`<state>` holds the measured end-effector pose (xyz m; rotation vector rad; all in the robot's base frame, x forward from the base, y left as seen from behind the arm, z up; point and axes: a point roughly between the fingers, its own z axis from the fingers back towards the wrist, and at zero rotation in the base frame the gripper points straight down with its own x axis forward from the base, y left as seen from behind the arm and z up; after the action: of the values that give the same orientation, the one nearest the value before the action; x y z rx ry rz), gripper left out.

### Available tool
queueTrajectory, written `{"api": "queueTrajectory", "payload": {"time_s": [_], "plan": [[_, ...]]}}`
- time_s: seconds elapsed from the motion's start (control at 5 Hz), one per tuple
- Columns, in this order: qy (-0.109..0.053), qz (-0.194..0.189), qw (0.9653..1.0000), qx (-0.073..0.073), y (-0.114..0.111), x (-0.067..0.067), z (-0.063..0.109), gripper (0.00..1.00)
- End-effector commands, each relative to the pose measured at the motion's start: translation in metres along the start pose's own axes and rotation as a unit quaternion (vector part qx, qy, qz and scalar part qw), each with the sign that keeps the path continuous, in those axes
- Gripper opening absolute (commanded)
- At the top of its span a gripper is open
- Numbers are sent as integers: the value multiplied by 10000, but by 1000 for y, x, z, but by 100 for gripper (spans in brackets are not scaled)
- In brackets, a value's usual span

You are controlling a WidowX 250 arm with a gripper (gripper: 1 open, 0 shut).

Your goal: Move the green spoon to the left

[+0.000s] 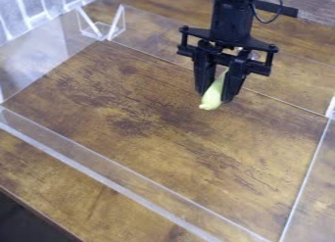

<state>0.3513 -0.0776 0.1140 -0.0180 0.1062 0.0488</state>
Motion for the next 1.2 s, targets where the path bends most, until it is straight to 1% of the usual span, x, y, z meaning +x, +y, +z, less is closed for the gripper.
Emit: {"api": "queueTrajectory", "payload": {"time_s": [0.0, 0.2, 0.4, 0.6, 0.8, 1.0], "plan": [[-738, 75, 9972, -137, 8, -3, 54, 0], [-919, 143, 9956, -143, 15, -9, 59, 0], [-1035, 279, 9942, -126, 26, -16, 53, 0], [-1189, 424, 9920, -71, 40, -22, 53, 0], [-1300, 563, 9899, 23, 55, -24, 47, 0], [-1425, 650, 9876, 76, 58, -21, 53, 0]]}}
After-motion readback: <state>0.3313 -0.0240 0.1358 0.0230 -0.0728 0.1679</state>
